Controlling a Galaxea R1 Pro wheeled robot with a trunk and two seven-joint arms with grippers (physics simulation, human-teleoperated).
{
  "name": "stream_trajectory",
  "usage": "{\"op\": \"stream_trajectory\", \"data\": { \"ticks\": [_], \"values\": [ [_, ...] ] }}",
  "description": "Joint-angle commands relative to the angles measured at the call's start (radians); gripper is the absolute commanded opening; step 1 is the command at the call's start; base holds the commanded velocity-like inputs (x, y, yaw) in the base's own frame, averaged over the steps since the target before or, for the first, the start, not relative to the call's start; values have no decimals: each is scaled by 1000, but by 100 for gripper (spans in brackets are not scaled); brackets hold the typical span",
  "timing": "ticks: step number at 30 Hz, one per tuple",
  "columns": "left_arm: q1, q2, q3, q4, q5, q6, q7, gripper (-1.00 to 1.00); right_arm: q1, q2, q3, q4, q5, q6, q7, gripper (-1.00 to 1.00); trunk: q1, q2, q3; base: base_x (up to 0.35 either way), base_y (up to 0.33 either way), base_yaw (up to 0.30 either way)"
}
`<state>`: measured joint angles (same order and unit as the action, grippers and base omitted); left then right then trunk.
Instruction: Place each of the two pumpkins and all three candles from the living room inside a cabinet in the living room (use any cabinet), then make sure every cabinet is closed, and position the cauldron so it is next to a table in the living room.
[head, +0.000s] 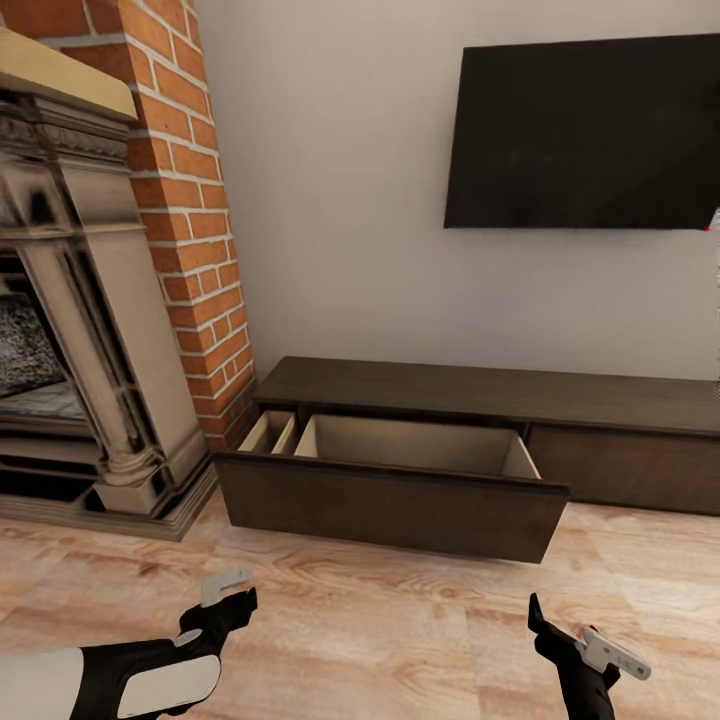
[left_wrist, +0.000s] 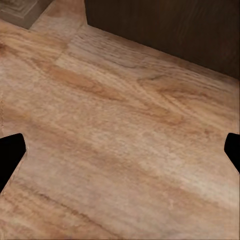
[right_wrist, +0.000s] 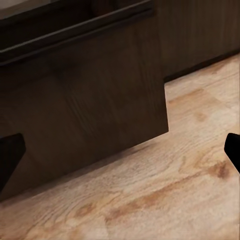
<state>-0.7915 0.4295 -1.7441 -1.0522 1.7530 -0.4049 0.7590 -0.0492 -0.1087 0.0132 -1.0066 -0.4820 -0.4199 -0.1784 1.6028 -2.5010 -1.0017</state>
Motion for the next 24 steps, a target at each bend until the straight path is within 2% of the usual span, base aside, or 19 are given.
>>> {"op": "stream_trajectory", "data": {
  "ticks": [1,2,3,6,7,8,9,14,16,17,20,24],
  "values": [
    [-1,-2,-29,12,9,-18,0,100,0,0,2,1,-5,-3,-3,100,-1,0,5,0,0,0],
    [-1,-3,-42,19,14,-25,-1,100,0,0,2,2,-5,-3,-3,100,-1,0,10,0,0,0],
    [8,-6,-83,42,36,-50,-3,100,0,0,3,10,-4,-3,-2,100,-2,0,15,0,0,0],
    [27,-8,-135,60,91,-76,-6,100,0,0,3,35,3,-3,-1,100,-3,2,27,0,0,0],
    [35,-10,-158,65,120,-83,-7,100,-1,0,4,49,12,-4,0,100,-7,9,31,0,0,0],
    [39,-11,-169,67,133,-85,-7,100,-1,0,4,57,19,-4,0,100,-11,16,34,0,0,0],
    [46,-15,-202,73,161,-91,-8,100,-1,1,4,77,46,-4,-1,100,-15,23,37,0,0,0],
    [75,-38,-264,106,196,-96,-12,100,-1,1,5,131,102,-3,-6,100,-34,58,53,0,0,0],
    [108,-80,-273,177,222,-97,-29,100,-2,1,4,181,111,0,-7,100,-42,72,59,0,0,0],
    [116,-92,-274,199,229,-97,-33,100,-2,0,4,189,112,1,-7,100,-46,79,62,0,0,0],
    [150,-156,-276,320,258,-94,-65,100,-4,-1,4,215,114,6,-8,100,-57,100,72,0,0,0],
    [185,-210,-277,444,283,-87,-141,100,-9,-1,4,270,118,8,-8,100,-72,128,84,0,0,0]
  ]
}}
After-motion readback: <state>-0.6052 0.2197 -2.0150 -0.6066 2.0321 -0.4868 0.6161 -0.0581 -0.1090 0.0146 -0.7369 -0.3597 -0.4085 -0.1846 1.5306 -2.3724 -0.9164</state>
